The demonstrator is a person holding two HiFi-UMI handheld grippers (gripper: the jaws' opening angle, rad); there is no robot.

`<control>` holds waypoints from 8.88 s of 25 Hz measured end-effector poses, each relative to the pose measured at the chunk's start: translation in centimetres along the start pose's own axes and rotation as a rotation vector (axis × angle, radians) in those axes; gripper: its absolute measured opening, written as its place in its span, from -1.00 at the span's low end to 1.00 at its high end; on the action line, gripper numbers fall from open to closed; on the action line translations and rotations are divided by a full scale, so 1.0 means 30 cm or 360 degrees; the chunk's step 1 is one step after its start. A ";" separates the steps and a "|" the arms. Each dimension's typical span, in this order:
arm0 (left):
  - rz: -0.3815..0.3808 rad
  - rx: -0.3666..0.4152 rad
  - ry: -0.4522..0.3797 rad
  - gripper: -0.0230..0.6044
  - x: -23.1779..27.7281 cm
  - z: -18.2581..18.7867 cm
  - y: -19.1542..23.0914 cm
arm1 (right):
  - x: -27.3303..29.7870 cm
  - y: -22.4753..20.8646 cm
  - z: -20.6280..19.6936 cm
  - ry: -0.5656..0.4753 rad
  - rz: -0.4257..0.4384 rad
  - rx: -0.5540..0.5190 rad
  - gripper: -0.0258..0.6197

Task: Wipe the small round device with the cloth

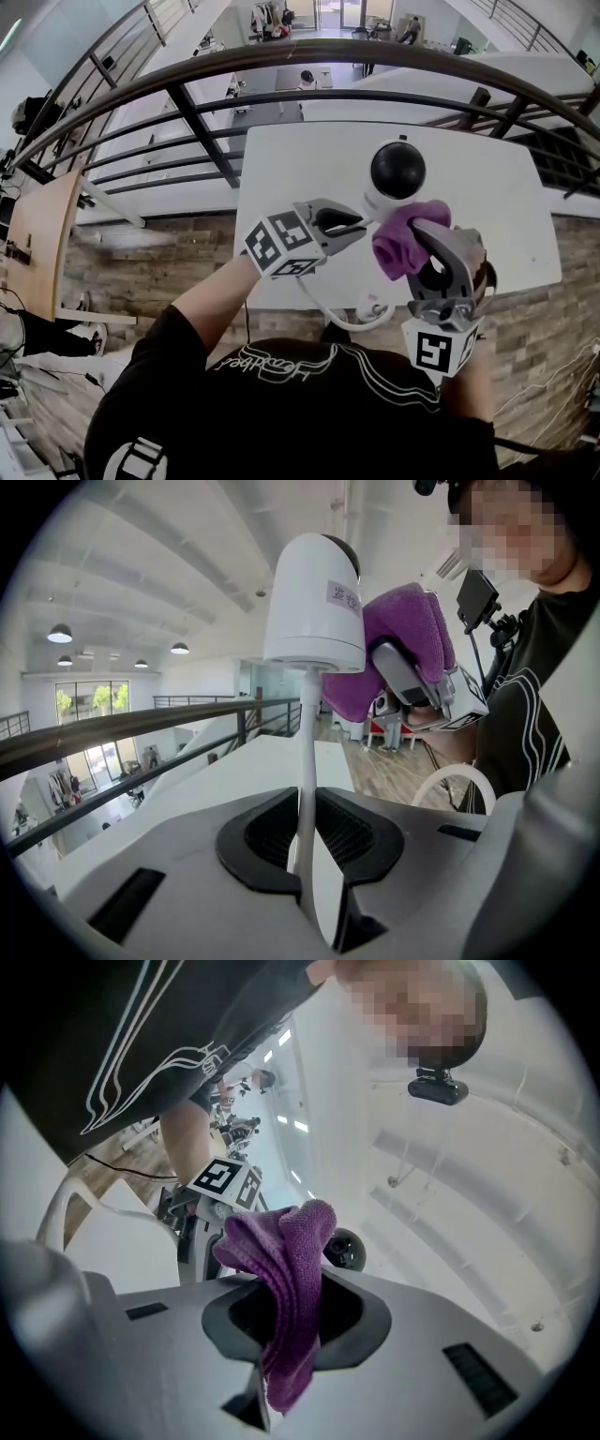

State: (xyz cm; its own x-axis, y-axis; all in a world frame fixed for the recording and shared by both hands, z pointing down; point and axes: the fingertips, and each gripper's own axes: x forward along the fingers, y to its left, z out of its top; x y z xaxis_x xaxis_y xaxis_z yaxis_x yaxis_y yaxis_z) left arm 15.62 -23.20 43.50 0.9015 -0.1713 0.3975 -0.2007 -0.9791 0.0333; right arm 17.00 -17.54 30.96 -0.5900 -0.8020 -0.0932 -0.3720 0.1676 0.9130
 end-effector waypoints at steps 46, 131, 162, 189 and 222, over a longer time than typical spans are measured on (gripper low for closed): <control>0.0015 0.0034 0.0016 -0.73 0.015 0.008 -0.011 | 0.166 -0.306 -0.169 -0.0608 0.0428 0.1232 -0.74; 0.0082 0.0010 -0.0370 -0.90 -0.451 0.066 -0.235 | -0.145 0.089 0.185 -0.0256 0.0366 0.1389 -0.74; -0.0868 0.0147 -0.0398 -0.90 -0.445 0.368 -0.116 | -0.019 -0.160 0.270 0.0425 -0.0377 0.1455 -0.74; -0.1781 0.0204 -0.0241 -0.90 -0.173 0.456 0.174 | 0.161 -0.174 0.024 0.1384 -0.1366 0.1045 -0.74; -0.2045 0.0241 -0.0190 -0.90 -0.081 0.442 0.210 | 0.182 -0.425 -0.121 0.2227 -0.1104 -0.0073 -0.74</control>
State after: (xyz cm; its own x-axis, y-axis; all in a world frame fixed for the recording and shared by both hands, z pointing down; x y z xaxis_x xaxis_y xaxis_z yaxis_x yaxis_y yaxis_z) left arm 17.24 -30.39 30.57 0.4451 0.8924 0.0744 0.8653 -0.4500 0.2207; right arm 21.13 -26.13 20.25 0.8017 -0.5924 -0.0791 -0.2423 -0.4432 0.8631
